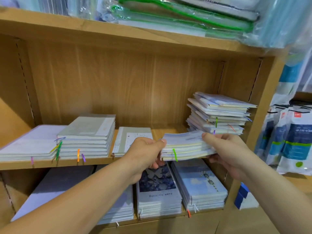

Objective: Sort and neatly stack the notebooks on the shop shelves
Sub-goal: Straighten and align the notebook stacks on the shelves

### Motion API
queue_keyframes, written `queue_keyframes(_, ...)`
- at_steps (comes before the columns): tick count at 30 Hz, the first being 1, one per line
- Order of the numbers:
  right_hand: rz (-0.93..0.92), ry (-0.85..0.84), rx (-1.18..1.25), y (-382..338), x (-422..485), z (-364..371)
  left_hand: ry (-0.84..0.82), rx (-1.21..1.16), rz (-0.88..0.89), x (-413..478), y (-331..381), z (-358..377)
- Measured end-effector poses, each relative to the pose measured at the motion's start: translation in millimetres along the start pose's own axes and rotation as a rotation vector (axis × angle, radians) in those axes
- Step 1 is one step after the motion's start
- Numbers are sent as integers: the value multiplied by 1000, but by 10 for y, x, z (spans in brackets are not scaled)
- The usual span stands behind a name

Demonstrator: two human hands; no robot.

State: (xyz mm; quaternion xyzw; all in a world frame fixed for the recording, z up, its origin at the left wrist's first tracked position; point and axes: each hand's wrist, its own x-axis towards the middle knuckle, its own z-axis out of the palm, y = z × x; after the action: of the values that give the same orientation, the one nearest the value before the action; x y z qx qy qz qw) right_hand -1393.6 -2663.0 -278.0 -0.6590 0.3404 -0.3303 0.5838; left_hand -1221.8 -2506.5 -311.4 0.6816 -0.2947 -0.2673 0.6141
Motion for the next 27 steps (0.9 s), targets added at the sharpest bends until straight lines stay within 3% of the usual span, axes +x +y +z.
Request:
queue_keyframes(5, -126, 35, -186, -99, -201, 131, 57, -39, 0, -85, -24, -59)
queue_keyframes(9, -334, -12, -415, -48, -343, 245, 138, -37, 106, -184, -66, -174)
queue_keyframes(12, -367, -41, -477, 24, -358, 308, 163, 11, 199, -335, -131, -206)
queue_keyframes(16, -418, -104, -367, 188, -405, 501, 334, 103, 326, -525, -330, -157)
queue_keyframes(19, -471, -108, -279, 343, -361, 663, 366, 150, 397, -517, -457, -232)
queue_keyframes(27, -494, -194, -285, 289, 137, 1158, 453, 329, 388, -96, -330, -754)
